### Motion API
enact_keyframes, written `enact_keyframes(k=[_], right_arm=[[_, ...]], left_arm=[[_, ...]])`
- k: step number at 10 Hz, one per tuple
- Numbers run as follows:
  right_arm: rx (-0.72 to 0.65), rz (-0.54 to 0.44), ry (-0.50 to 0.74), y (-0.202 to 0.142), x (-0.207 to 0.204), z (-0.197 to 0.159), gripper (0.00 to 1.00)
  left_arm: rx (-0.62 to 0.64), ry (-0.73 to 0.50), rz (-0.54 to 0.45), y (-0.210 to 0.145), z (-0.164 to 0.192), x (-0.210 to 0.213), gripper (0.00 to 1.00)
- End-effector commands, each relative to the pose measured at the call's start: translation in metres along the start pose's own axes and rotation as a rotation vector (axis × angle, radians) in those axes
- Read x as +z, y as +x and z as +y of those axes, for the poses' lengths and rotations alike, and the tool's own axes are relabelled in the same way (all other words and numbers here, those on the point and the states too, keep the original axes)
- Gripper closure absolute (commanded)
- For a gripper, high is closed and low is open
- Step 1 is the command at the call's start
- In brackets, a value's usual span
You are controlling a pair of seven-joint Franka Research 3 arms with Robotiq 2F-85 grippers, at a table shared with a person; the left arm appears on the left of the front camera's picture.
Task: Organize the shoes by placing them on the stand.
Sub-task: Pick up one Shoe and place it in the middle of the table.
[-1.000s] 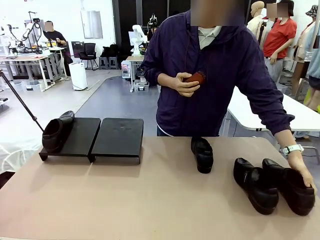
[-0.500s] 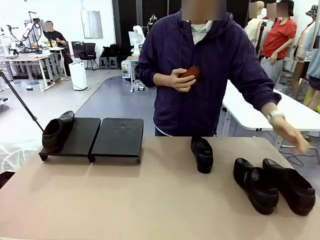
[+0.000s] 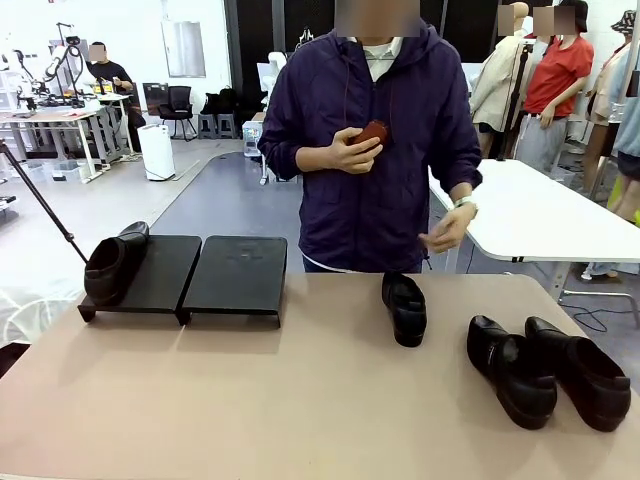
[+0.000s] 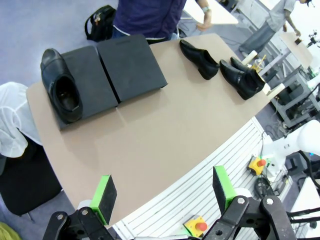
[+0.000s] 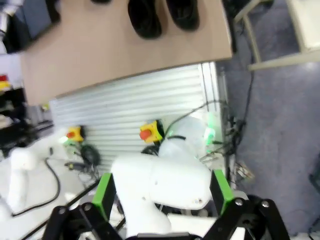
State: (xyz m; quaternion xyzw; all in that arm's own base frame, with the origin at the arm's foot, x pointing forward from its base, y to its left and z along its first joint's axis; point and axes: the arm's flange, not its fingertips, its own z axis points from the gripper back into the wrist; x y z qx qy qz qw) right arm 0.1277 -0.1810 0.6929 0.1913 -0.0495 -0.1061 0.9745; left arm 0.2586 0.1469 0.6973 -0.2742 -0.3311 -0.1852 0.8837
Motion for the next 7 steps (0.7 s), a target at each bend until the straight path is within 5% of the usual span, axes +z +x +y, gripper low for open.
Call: enact_keyframes(k=[1,4,7], right_arm=[[0.019,-0.005,0.005,-0.004,0.002,0.000,0.00],[0.122,-0.057,0.018,0.026,-0.048,0.070,0.00],[0.221,0.029,0.005,0.084,-0.152,0.196,0.00]], left_arm=[[-0.011,-0.016,-0.012,-0.002,-0.001,-0.001,0.00],[-0.011,-0.016,-0.012,-0.002,-0.001,-0.001,0.00],[-0.011,-0.016,-0.012,-0.002,-0.001,-0.001,0.00]])
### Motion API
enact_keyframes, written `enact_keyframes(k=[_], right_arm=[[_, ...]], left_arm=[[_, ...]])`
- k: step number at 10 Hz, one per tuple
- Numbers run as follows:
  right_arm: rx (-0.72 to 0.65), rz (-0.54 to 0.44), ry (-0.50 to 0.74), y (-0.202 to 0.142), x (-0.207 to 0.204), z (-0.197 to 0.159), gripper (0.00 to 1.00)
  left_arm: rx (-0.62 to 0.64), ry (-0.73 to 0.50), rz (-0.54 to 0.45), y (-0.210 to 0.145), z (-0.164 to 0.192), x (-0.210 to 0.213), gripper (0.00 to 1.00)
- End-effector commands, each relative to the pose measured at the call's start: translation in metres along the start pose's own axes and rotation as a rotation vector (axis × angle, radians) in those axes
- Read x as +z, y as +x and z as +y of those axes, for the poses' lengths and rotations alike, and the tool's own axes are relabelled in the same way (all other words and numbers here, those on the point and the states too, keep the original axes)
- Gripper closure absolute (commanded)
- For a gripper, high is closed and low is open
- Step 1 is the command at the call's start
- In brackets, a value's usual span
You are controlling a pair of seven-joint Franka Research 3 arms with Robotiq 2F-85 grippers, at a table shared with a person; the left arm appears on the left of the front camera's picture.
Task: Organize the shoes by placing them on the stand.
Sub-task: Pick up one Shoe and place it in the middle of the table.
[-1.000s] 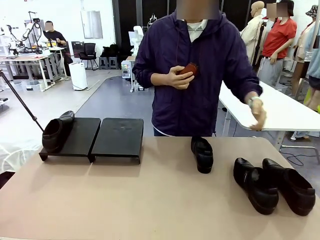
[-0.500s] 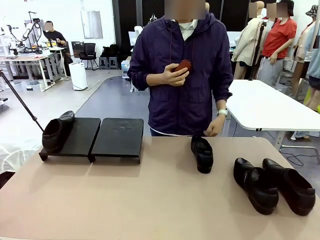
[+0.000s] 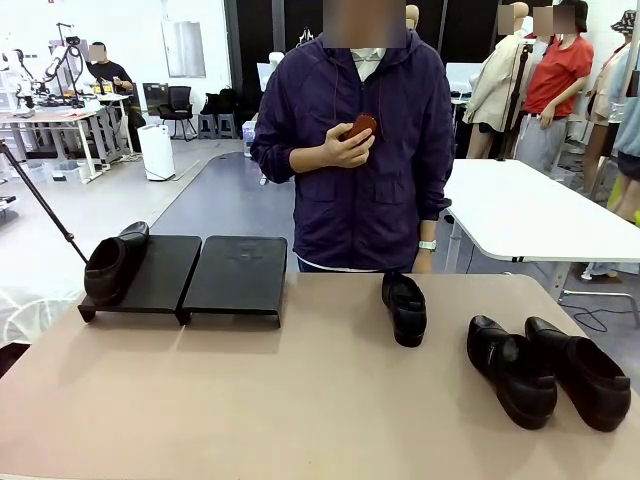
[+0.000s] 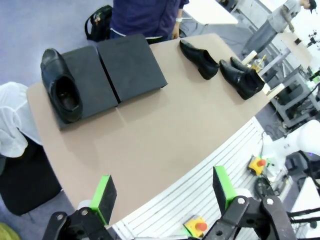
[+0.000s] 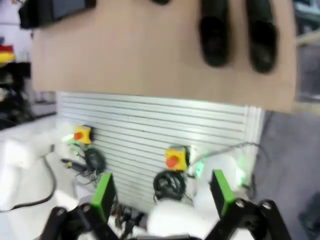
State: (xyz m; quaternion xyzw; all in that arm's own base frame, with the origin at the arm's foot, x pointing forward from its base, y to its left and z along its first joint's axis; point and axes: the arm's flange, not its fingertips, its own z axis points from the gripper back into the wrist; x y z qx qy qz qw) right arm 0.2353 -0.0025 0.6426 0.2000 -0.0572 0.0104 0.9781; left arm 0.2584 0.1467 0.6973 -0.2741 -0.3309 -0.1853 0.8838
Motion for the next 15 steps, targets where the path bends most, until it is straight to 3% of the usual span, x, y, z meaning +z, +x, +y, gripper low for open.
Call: enact_keyframes(k=[1,3,5,6,7,10,12,15], right_arm=[[-0.004,0.007,-0.024,0.051,-0.066,0.059,0.00],[0.048,0.016,0.025,0.082,-0.139,0.099,0.00],[0.058,-0.077,0.018,0.105,-0.177,0.108,0.00],[0.074,-0.099,0.020,0.095,-0.168,0.104,0.00],[0.082,-0.024,-0.012,0.093,-0.174,0.114,0.00],[0.090,-0.045,0.000,0.102,-0.178,0.112,0.00],[0.139,0.041,-0.060,0.180,-0.218,0.113,0.00],[0.124,0.082,-0.138,0.280,-0.266,0.102,0.00]], left_arm=[[-0.011,-0.016,-0.012,-0.002,-0.001,-0.001,0.00],[-0.011,-0.016,-0.012,-0.002,-0.001,-0.001,0.00],[-0.011,-0.016,-0.012,-0.002,-0.001,-0.001,0.00],[-0.011,-0.016,-0.012,-0.002,-0.001,-0.001,0.00],[-0.011,-0.016,-0.012,-0.002,-0.001,-0.001,0.00],[-0.011,-0.016,-0.012,-0.002,-0.001,-0.001,0.00],[-0.011,-0.016,-0.012,-0.002,-0.001,-0.001,0.00],[-0.011,-0.016,-0.012,-0.002,-0.001,-0.001,0.00]])
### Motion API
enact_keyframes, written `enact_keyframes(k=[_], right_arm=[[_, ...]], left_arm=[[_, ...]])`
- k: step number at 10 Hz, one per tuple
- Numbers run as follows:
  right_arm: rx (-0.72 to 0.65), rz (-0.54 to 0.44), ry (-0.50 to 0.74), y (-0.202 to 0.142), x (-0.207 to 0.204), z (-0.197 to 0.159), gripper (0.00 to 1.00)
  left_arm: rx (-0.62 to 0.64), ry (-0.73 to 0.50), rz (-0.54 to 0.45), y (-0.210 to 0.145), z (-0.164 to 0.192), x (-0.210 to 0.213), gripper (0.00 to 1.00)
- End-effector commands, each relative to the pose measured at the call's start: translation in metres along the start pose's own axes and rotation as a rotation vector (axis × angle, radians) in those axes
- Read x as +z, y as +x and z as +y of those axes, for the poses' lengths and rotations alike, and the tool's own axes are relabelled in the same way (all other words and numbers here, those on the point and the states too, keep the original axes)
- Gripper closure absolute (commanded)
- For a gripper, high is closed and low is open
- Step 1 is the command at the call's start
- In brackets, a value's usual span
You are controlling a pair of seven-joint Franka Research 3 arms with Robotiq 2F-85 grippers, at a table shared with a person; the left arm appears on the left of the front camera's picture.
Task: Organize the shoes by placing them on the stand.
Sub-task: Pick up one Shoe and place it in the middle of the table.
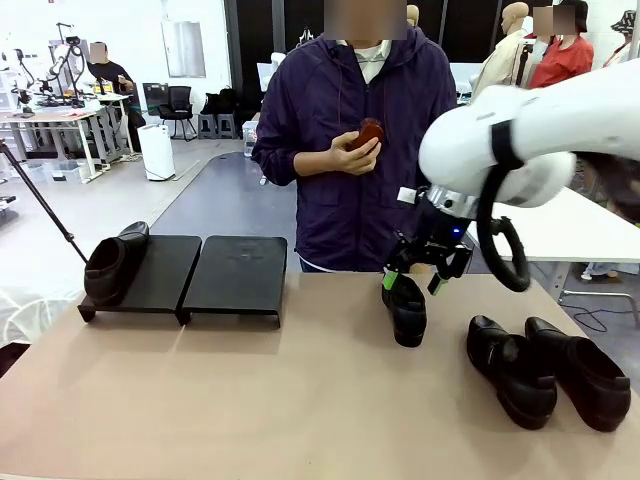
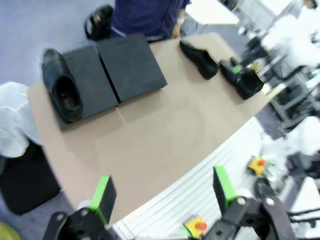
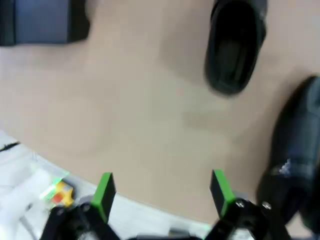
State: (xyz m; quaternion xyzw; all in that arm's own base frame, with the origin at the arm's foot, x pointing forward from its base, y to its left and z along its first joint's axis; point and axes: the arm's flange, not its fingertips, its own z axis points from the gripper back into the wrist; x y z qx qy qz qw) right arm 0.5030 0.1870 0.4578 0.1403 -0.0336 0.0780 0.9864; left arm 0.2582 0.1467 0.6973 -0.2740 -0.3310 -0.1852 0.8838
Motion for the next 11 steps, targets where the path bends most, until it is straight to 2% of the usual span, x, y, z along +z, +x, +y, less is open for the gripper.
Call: enact_keyframes(k=[1,3,4,5,6,9,11], right_arm=[[-0.008,-0.011,-0.062,0.060,-0.006,0.004,0.00],[-0.004,-0.047,-0.104,0.092,-0.039,-0.004,0.00],[0.013,-0.095,-0.094,0.092,-0.040,-0.001,0.00],[-0.040,-0.132,-0.139,0.081,-0.027,0.005,0.00],[0.022,-0.042,-0.069,0.092,-0.044,-0.012,0.00],[0.013,-0.065,-0.078,0.093,-0.042,-0.005,0.00],[0.010,0.007,-0.069,0.116,-0.065,-0.013,0.00]], left_arm=[[-0.011,-0.017,-0.012,-0.002,0.000,-0.001,0.00],[-0.011,-0.017,-0.012,-0.002,0.000,-0.001,0.00],[-0.011,-0.017,-0.012,-0.002,0.000,-0.001,0.00],[-0.011,-0.017,-0.012,-0.002,0.000,-0.001,0.00],[-0.011,-0.017,-0.012,-0.002,0.000,-0.001,0.00],[-0.011,-0.017,-0.012,-0.002,0.000,-0.001,0.00],[-0.011,-0.017,-0.012,-0.002,0.000,-0.001,0.00]])
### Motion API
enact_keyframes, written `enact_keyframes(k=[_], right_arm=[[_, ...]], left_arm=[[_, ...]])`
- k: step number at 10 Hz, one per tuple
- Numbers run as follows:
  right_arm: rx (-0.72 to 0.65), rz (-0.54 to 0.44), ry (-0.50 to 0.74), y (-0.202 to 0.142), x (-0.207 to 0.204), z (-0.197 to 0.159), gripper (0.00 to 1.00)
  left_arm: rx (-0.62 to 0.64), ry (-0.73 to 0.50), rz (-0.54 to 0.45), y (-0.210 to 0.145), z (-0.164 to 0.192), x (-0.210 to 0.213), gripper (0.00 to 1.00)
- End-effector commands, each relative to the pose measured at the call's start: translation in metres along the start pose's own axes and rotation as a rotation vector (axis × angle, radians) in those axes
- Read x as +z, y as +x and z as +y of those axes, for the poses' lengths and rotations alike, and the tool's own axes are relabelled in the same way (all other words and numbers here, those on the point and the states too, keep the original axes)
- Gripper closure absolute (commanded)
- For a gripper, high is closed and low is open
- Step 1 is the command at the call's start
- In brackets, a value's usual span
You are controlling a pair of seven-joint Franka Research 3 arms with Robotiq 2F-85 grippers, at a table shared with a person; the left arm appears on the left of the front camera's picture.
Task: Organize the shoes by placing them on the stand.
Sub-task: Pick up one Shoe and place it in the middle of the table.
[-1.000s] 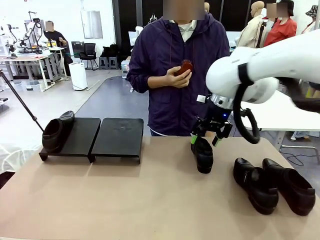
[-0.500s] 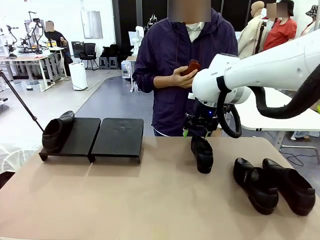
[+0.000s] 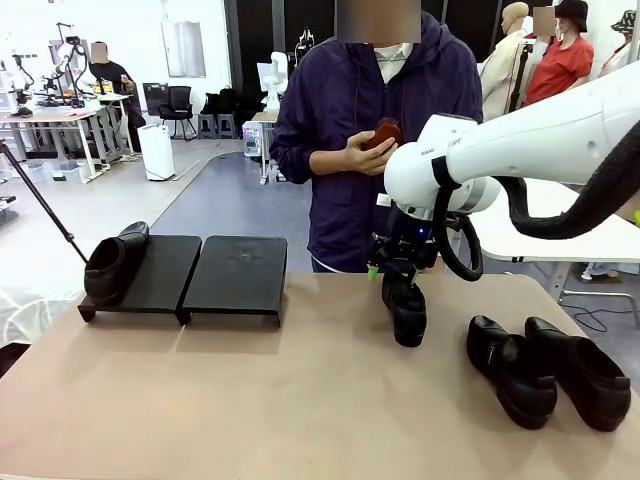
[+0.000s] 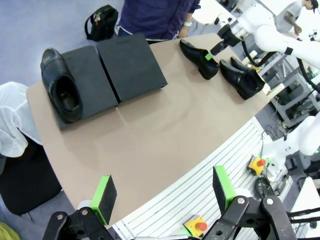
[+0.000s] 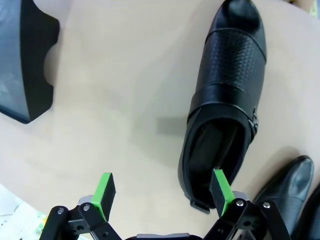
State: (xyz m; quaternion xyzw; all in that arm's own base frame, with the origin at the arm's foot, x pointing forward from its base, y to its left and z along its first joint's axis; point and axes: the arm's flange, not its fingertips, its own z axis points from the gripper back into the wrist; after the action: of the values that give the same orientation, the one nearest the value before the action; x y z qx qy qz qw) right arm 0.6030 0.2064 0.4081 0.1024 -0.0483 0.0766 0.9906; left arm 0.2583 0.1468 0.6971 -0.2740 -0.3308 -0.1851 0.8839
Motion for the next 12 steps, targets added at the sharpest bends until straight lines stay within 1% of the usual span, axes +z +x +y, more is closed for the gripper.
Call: enact_keyframes(k=[1,3,5,7,8,9,12], right_arm=[[-0.014,0.046,0.003,0.026,-0.018,-0.004,0.00],[-0.058,0.090,-0.014,0.032,-0.035,-0.006,0.00],[-0.063,0.098,-0.026,0.037,-0.046,-0.008,0.00],[-0.033,0.091,-0.030,0.040,-0.049,-0.008,0.00],[-0.043,0.092,-0.031,0.039,-0.050,-0.006,0.60],[-0.039,0.091,-0.043,0.041,-0.053,-0.007,1.00],[-0.052,0.100,-0.067,0.042,-0.063,-0.007,1.00]], left_arm=[[-0.011,-0.017,-0.012,-0.002,-0.001,-0.001,0.00],[-0.011,-0.017,-0.012,-0.002,-0.001,-0.001,0.00],[-0.011,-0.017,-0.012,-0.002,-0.001,-0.001,0.00],[-0.011,-0.017,-0.012,-0.002,-0.001,-0.001,0.00],[-0.011,-0.017,-0.012,-0.002,-0.001,-0.001,0.00],[-0.011,-0.017,-0.012,-0.002,-0.001,-0.001,0.00],[-0.011,-0.017,-0.012,-0.002,-0.001,-0.001,0.00]])
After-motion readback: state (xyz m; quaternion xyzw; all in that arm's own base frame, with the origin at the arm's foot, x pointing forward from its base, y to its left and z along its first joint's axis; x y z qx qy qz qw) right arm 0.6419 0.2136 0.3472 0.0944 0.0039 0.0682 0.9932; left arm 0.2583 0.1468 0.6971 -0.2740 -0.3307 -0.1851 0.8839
